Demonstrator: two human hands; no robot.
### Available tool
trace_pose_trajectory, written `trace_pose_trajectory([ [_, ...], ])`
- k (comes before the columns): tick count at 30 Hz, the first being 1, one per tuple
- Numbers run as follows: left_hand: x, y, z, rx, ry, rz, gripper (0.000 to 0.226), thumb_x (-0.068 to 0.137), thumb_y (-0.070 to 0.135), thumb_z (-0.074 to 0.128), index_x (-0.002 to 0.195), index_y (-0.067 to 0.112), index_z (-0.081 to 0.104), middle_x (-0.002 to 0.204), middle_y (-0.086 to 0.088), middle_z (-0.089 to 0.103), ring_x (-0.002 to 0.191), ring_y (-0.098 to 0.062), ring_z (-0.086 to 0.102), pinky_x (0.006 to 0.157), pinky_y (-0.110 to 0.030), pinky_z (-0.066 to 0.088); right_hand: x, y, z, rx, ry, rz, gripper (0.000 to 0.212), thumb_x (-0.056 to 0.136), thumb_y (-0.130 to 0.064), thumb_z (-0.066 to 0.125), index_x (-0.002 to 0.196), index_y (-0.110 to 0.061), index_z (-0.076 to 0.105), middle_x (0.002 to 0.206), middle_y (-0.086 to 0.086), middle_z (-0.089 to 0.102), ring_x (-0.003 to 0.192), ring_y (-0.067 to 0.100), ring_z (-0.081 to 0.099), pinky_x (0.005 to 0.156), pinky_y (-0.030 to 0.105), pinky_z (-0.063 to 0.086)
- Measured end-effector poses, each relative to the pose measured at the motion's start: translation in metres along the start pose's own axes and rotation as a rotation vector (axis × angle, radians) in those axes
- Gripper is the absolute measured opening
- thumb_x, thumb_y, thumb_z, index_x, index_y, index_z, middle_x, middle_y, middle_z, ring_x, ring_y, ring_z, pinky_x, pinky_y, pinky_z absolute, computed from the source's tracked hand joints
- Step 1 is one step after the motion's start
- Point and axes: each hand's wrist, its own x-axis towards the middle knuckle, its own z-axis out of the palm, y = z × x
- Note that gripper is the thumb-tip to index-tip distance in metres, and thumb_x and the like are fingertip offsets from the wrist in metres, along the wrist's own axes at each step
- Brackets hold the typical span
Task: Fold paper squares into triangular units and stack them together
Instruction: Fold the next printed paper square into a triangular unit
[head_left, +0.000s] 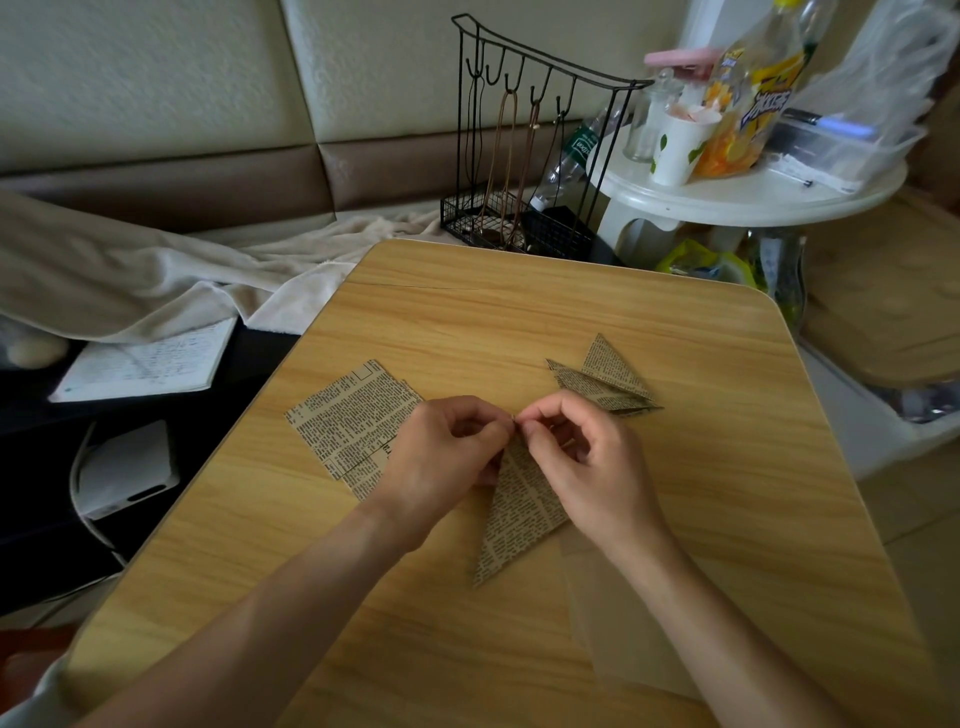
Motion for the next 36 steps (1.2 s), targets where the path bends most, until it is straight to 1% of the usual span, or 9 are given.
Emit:
trace_pose_trajectory([
  [5,0.000,0.000,0.000,-0.050,-0.016,-0.025,0.012,0.096,0.010,0.068,0.090,0.008,0.079,0.079,-0.006,0.074,0.072,-0.008,0.071,0.062,-0.019,0.056,0.001,0.003,0.001,0.013,-0.008,0.025,0.014,0.094,-0.008,0.070,0.090,-0.021,0.072,0.082,-0.009,0.069,0.074,0.015,0.064,0.068,0.028,0.051],
  [9,0.000,0.002,0.000,-0.160,-0.053,-0.087,0.014,0.098,0.010,0.066,0.095,0.002,0.076,0.085,-0.013,0.075,0.076,-0.015,0.073,0.064,-0.022,0.057,0.001,0.003,0.003,0.076,-0.013,0.087,0.014,0.092,-0.006,0.071,0.090,-0.020,0.071,0.082,-0.006,0.071,0.074,0.015,0.066,0.070,0.038,0.056],
  [12,0.001,0.002,0.000,-0.244,-0.074,-0.122,0.015,0.098,0.010,0.064,0.097,-0.001,0.075,0.088,-0.017,0.075,0.080,-0.019,0.074,0.066,-0.026,0.059,0.002,0.003,0.002,0.098,-0.010,0.112,0.013,0.093,-0.005,0.070,0.089,-0.018,0.071,0.079,0.000,0.071,0.073,0.023,0.066,0.070,0.046,0.056],
  [15,0.001,0.001,-0.001,-0.237,-0.089,-0.100,0.009,0.096,0.009,0.068,0.096,0.002,0.074,0.083,-0.011,0.074,0.078,-0.017,0.073,0.069,-0.029,0.060,0.001,0.002,0.002,0.081,-0.013,0.098,0.013,0.094,-0.006,0.069,0.088,-0.017,0.072,0.078,0.002,0.071,0.073,0.023,0.066,0.069,0.045,0.055],
  [20,0.002,-0.002,-0.003,-0.204,-0.098,-0.080,0.009,0.094,0.006,0.069,0.088,0.010,0.073,0.071,0.003,0.069,0.069,-0.008,0.070,0.065,-0.026,0.059,0.001,0.001,0.001,0.095,-0.020,0.108,0.013,0.096,-0.008,0.068,0.088,-0.018,0.071,0.077,0.004,0.070,0.069,0.028,0.065,0.059,0.046,0.053],
  [24,0.004,-0.002,-0.004,-0.199,-0.103,-0.101,0.016,0.093,0.006,0.070,0.081,0.016,0.073,0.073,0.000,0.069,0.071,-0.010,0.069,0.066,-0.029,0.059,0.000,0.001,0.001,0.068,-0.053,0.071,0.012,0.095,-0.008,0.070,0.089,-0.019,0.070,0.080,-0.004,0.070,0.072,0.014,0.065,0.065,0.028,0.051],
  [28,0.005,-0.002,-0.006,-0.204,-0.119,-0.124,0.011,0.091,0.003,0.069,0.083,0.010,0.070,0.072,-0.003,0.066,0.070,-0.011,0.067,0.065,-0.028,0.059,-0.001,0.000,0.002,0.032,-0.060,0.063,0.013,0.092,-0.007,0.071,0.087,-0.018,0.069,0.077,-0.005,0.069,0.068,0.010,0.063,0.063,0.022,0.050],
  [32,0.005,0.001,-0.008,-0.266,-0.174,-0.169,0.004,0.090,0.001,0.071,0.094,0.002,0.070,0.086,-0.015,0.067,0.081,-0.021,0.069,0.071,-0.031,0.061,-0.001,-0.003,0.001,-0.076,-0.022,-0.038,0.016,0.087,0.000,0.072,0.083,-0.015,0.066,0.072,-0.005,0.066,0.065,0.014,0.062,0.058,0.027,0.050],
  [36,0.006,0.002,-0.010,-0.337,-0.207,-0.211,0.016,0.092,-0.002,0.068,0.106,-0.009,0.068,0.094,-0.020,0.071,0.085,-0.023,0.072,0.075,-0.030,0.063,0.001,-0.006,-0.002,-0.275,-0.025,-0.197,0.017,0.083,0.001,0.071,0.082,-0.014,0.063,0.077,-0.005,0.061,0.070,0.015,0.059,0.064,0.034,0.048],
])
